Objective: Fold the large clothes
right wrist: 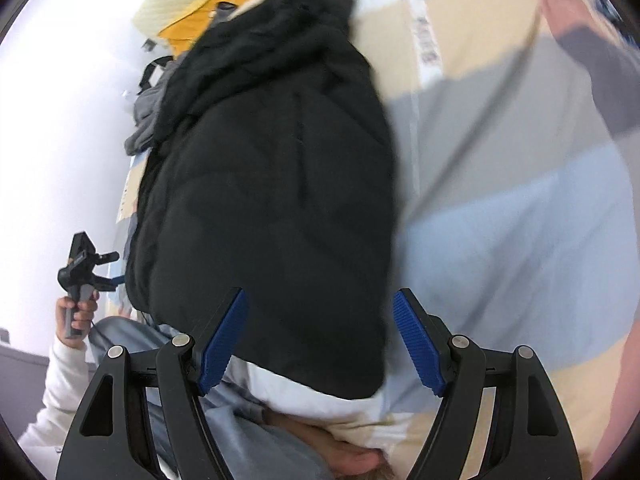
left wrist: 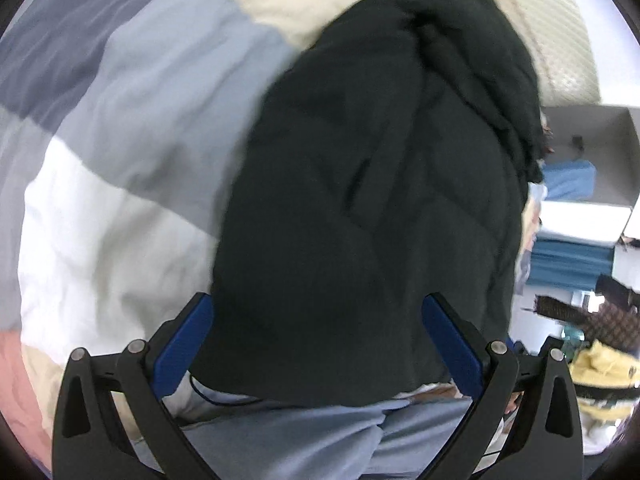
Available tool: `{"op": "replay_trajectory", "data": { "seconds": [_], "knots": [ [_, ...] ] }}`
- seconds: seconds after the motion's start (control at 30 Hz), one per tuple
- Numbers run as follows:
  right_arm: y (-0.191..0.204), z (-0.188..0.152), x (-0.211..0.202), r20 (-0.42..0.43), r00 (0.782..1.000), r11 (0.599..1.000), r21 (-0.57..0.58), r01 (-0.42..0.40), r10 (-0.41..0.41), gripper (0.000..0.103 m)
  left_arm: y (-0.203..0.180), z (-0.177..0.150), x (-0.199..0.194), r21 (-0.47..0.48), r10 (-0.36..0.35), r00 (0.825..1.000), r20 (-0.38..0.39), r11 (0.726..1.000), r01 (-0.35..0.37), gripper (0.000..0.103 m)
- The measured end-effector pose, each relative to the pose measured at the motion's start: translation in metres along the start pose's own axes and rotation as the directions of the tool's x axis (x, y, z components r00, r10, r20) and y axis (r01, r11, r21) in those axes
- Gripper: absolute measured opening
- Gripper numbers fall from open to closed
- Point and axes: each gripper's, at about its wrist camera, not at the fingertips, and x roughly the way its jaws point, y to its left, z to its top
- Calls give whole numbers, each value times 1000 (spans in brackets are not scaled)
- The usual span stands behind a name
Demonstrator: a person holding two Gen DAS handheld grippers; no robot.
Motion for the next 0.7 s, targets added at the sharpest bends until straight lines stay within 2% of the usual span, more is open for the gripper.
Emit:
{"op": "replay_trajectory", "data": {
  "seconds": [0.07, 0.17, 0.27, 0.43, 0.47, 0.6, 0.7],
  "knots": [
    [-13, -2, 9, -20, 1000, 1000, 30, -6, 7, 74, 6, 2, 8, -43, -4, 1000, -24, 999, 3, 103],
    [-29, -3, 23, -48, 999, 997, 68, -20, 23, 74, 10, 4, 18, -101, 27, 999, -37, 994, -30, 103],
    [-34, 0, 37, -70, 995, 995, 74, -68, 73, 74, 6, 6, 30, -122, 33, 998, -55, 992, -39, 103],
    [-9, 8, 51, -101, 988, 991, -53, -120, 114, 63, -3, 7, 43, -108, 31, 998, -54, 993, -37, 103],
    [-3, 9, 51, -102, 986, 987, -72, -141, 133, 60, -6, 7, 46, -102, 14, 998, -58, 995, -20, 103],
    [9, 11, 49, -79, 980, 975, -114, -188, 180, 59, -27, -1, 52, -3, -89, 993, -77, 996, 89, 102],
    [8, 12, 57, -91, 983, 977, -124, -171, 160, 59, -44, -5, 52, 61, -115, 991, -64, 991, 119, 102]
  ]
}}
